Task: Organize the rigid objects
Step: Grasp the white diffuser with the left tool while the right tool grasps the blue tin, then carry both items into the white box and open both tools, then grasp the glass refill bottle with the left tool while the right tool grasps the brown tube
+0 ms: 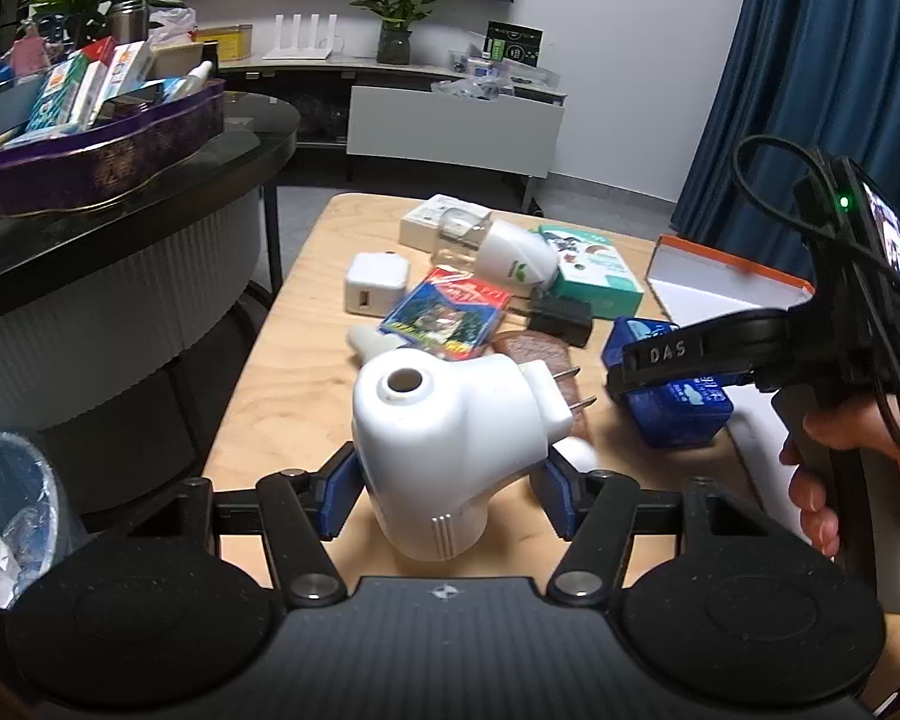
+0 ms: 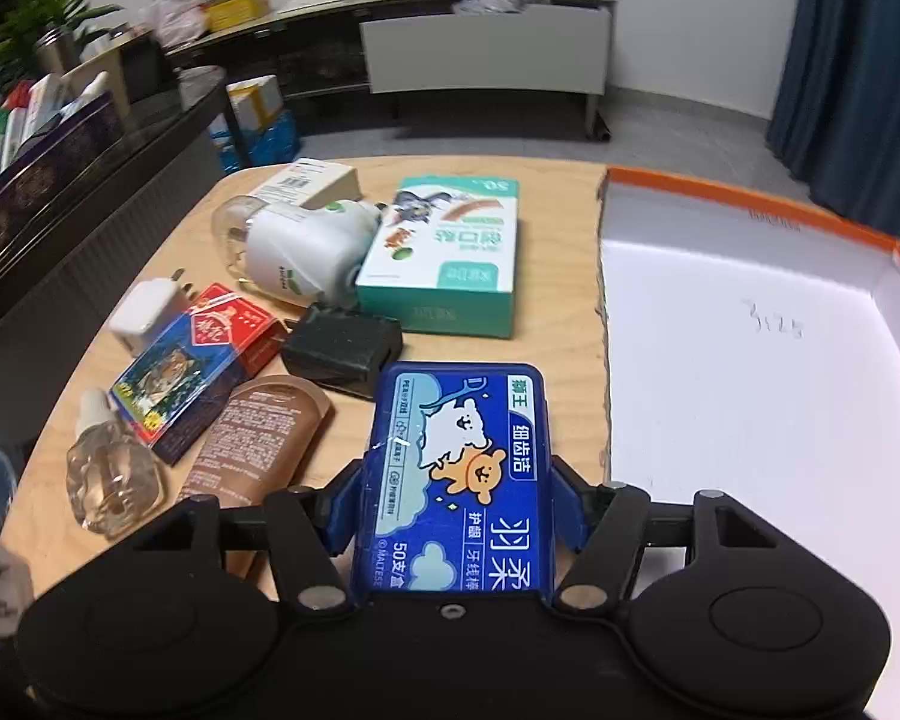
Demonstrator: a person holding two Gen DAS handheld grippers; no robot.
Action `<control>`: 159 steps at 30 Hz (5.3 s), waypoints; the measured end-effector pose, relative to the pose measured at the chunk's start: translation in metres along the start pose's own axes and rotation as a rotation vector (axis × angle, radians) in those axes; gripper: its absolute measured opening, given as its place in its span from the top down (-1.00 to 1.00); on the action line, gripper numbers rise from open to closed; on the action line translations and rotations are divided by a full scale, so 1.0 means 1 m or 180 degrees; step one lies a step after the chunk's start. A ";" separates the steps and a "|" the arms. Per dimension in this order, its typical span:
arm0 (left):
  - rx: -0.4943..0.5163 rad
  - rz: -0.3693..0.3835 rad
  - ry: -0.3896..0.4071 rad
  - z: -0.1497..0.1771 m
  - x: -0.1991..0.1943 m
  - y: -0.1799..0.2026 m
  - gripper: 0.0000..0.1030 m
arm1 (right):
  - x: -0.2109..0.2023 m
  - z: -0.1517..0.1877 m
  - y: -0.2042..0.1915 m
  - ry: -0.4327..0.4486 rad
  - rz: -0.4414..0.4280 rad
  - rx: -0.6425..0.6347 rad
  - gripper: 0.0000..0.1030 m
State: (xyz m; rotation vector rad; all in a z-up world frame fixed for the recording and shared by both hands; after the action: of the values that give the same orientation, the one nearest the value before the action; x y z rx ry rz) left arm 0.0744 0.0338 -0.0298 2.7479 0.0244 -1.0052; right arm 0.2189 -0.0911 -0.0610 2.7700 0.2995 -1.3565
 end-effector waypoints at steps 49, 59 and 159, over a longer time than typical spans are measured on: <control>0.0545 0.0400 -0.0418 -0.091 0.134 0.239 -0.19 | -0.060 -0.034 0.248 0.0466 0.0346 0.0576 -0.45; 0.0474 0.0374 -0.0488 -0.089 0.146 0.236 -0.19 | -0.043 -0.036 0.246 0.0362 0.0346 0.0558 -0.45; -0.0401 -0.0477 -0.0040 -0.040 0.020 -0.039 -0.22 | -0.045 0.010 -0.057 0.0081 -0.0944 -0.0354 -0.75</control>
State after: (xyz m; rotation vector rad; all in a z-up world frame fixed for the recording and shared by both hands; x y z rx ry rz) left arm 0.1117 0.0787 -0.0204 2.6566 0.2857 -1.0206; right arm 0.1734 -0.0429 -0.0291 2.7328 0.7891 -1.3113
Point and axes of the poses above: each gripper's, at about its wrist camera, not at the fingertips, and x roughly the way its jaws point, y to its right, z to its underside, the point moved 6 cm from there along x, roughly the way its jaws point, and after that the axes turned 6 degrees about -x, right-handed, at the moved point
